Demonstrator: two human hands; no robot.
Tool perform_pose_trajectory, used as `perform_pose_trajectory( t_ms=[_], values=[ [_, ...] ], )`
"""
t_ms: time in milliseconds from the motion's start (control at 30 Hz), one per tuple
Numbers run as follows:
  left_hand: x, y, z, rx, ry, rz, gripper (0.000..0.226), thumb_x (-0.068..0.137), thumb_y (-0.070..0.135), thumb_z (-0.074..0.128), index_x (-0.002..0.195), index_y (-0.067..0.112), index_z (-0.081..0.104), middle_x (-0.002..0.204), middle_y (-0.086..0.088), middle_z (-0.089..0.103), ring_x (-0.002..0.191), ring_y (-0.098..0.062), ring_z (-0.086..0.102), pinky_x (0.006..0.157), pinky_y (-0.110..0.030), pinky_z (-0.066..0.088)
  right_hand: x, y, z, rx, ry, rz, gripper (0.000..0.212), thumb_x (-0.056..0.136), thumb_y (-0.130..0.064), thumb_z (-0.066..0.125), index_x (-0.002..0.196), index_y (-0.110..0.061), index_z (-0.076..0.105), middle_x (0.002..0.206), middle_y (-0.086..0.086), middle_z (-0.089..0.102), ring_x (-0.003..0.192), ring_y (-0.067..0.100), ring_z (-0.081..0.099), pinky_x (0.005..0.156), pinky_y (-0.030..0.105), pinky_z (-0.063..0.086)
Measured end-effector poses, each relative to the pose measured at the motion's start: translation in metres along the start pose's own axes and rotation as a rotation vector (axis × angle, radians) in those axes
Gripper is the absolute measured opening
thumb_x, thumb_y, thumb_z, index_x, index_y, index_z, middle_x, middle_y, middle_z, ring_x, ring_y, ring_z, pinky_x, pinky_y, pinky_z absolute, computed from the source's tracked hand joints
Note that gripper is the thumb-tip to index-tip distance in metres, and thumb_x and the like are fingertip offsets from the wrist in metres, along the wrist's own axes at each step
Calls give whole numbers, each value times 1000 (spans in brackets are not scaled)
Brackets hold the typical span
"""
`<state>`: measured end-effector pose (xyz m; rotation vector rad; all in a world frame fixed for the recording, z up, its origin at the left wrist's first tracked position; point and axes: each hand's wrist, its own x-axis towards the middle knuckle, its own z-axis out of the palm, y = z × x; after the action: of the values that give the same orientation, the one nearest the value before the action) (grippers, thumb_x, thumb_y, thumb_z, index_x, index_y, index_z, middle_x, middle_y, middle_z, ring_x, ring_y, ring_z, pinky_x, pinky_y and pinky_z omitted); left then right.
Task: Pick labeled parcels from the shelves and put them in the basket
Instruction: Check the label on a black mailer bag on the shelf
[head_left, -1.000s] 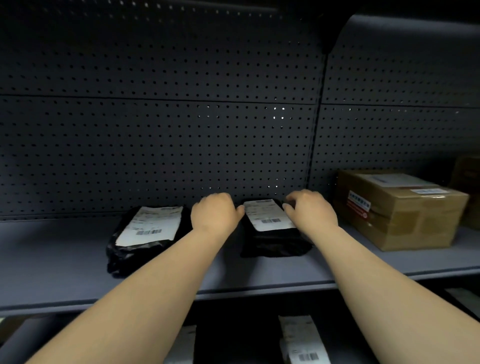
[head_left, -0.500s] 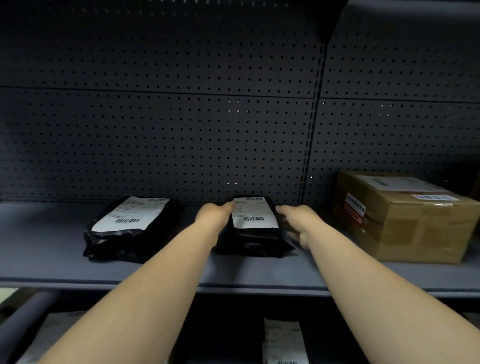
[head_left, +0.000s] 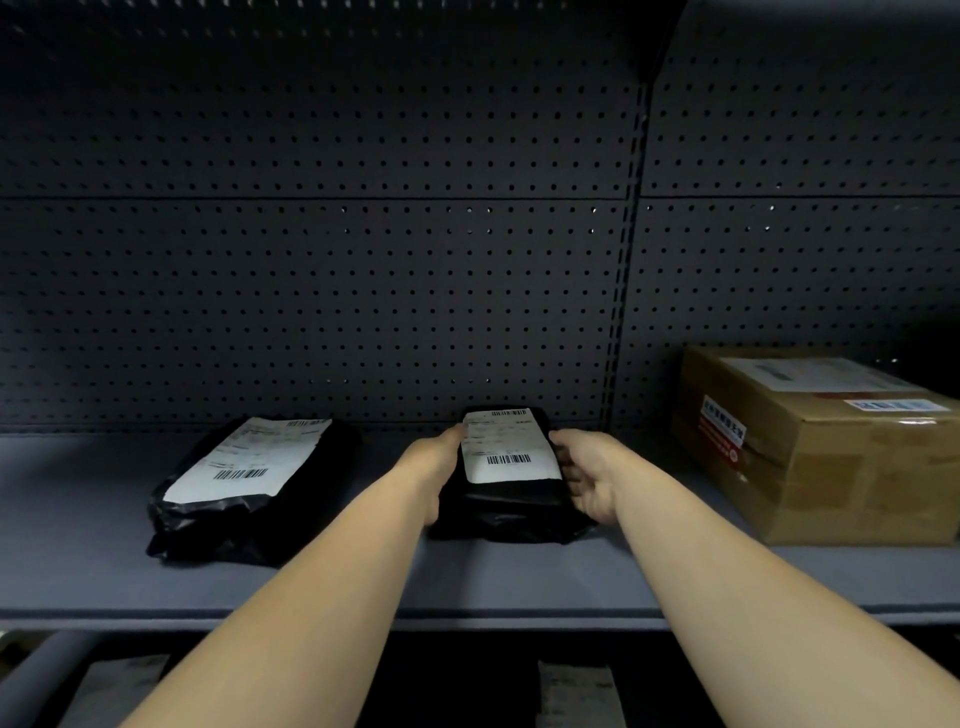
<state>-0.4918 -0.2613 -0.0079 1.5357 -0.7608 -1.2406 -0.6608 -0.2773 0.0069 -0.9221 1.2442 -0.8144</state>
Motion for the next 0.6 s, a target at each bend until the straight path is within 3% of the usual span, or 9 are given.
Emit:
perform_pose_trajectory(
  t_ms=[133, 233, 300, 400, 500, 600],
  values=[
    [2, -1, 0, -21, 5, -7, 40, 87, 45, 60, 106, 10, 63, 102, -11, 68, 90, -30, 65, 82, -39, 55, 3, 0, 0, -12, 16, 6, 21, 90, -27, 56, 81, -10, 64, 77, 8, 68, 70, 21, 62, 43, 23, 48],
    [-2, -1, 1, -25, 12, 2, 37, 85, 42, 65, 101, 8, 63, 94, -11, 69, 82, -29, 66, 65, -33, 54, 2, 1, -1, 13, 25, -5, 20, 87, -27, 63, 76, -10, 67, 56, 5, 70, 55, 19, 65, 41, 24, 50],
    [-3, -2, 1, -56, 9, 53, 39, 84, 40, 67, 109, 11, 65, 100, -10, 69, 89, -28, 66, 72, -35, 55, 3, 3, -2, 71, 43, -46, 17, 86, -25, 64, 79, -10, 66, 54, 6, 70, 49, 19, 67, 41, 26, 52],
    [-5, -7, 0, -110, 31, 170, 38, 82, 38, 69, 113, 16, 65, 108, -5, 69, 103, -26, 63, 93, -43, 51, 4, 8, -2, 171, 70, -157, 14, 87, -23, 64, 84, -9, 66, 70, 7, 73, 62, 20, 69, 45, 26, 52],
    [-8, -12, -3, -171, 27, 264, 18, 82, 33, 70, 96, 21, 70, 98, -2, 73, 100, -25, 65, 93, -46, 51, 2, 12, -1, 252, 49, -276, 10, 88, -20, 62, 86, -11, 67, 68, 4, 74, 61, 17, 71, 47, 24, 53],
    [-11, -16, -6, -224, 27, 349, 5, 85, 26, 67, 83, 24, 72, 90, 1, 76, 95, -21, 68, 89, -41, 54, -2, 17, 1, 264, 76, -394, 8, 89, -19, 62, 86, -13, 66, 81, 4, 74, 72, 16, 70, 56, 25, 53]
  ],
)
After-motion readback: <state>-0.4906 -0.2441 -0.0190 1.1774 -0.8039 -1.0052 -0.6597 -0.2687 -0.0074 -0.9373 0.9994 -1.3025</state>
